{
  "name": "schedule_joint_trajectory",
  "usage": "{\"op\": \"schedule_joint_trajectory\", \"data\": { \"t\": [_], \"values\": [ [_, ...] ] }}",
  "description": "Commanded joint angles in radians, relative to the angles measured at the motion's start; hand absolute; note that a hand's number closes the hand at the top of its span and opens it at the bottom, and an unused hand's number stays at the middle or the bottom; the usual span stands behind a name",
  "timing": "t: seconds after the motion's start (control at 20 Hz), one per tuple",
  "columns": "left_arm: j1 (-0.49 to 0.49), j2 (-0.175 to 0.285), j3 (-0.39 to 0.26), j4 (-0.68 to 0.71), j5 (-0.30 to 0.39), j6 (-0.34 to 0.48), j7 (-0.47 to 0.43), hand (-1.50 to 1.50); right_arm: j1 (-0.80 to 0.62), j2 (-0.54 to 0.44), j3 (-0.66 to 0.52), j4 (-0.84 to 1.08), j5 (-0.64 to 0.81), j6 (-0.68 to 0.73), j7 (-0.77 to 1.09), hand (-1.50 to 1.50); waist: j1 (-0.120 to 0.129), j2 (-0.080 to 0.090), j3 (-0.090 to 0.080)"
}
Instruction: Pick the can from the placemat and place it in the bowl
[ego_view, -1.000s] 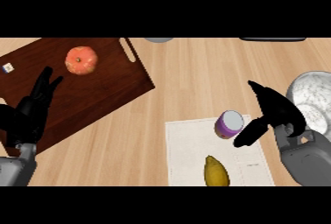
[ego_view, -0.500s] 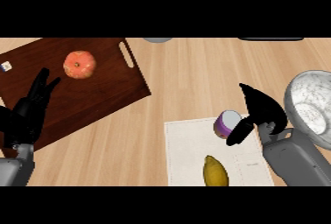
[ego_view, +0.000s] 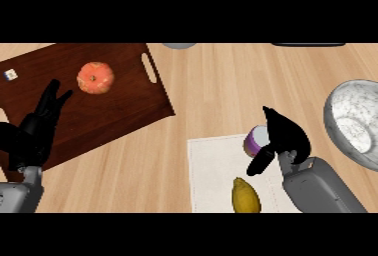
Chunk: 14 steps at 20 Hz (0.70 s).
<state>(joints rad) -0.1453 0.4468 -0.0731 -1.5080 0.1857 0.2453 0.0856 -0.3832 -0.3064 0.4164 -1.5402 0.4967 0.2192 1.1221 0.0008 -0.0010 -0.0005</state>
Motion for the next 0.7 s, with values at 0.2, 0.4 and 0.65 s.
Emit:
{"op": "schedule_joint_trajectory", "data": {
  "t": [0.2, 0.4, 0.65],
  "values": [
    [0.023, -0.035, 0.016, 0.01, -0.018, -0.036, -0.041, 0.0, -0.062, 0.031, -0.077, 0.16, 0.059, 0.036, 0.042, -1.5, 0.007, 0.003, 0.0],
    [-0.01, -0.01, 0.041, -0.058, -0.047, -0.022, 0.067, 0.0, 0.017, 0.076, -0.086, 0.168, 0.078, -0.002, -0.019, 1.5, 0.002, 0.001, 0.001],
    [0.024, -0.06, 0.054, -0.054, -0.074, -0.046, 0.035, 0.0, -0.091, 0.169, -0.101, 0.257, 0.102, 0.038, -0.068, 1.5, 0.005, 0.001, 0.001]
  ]
}}
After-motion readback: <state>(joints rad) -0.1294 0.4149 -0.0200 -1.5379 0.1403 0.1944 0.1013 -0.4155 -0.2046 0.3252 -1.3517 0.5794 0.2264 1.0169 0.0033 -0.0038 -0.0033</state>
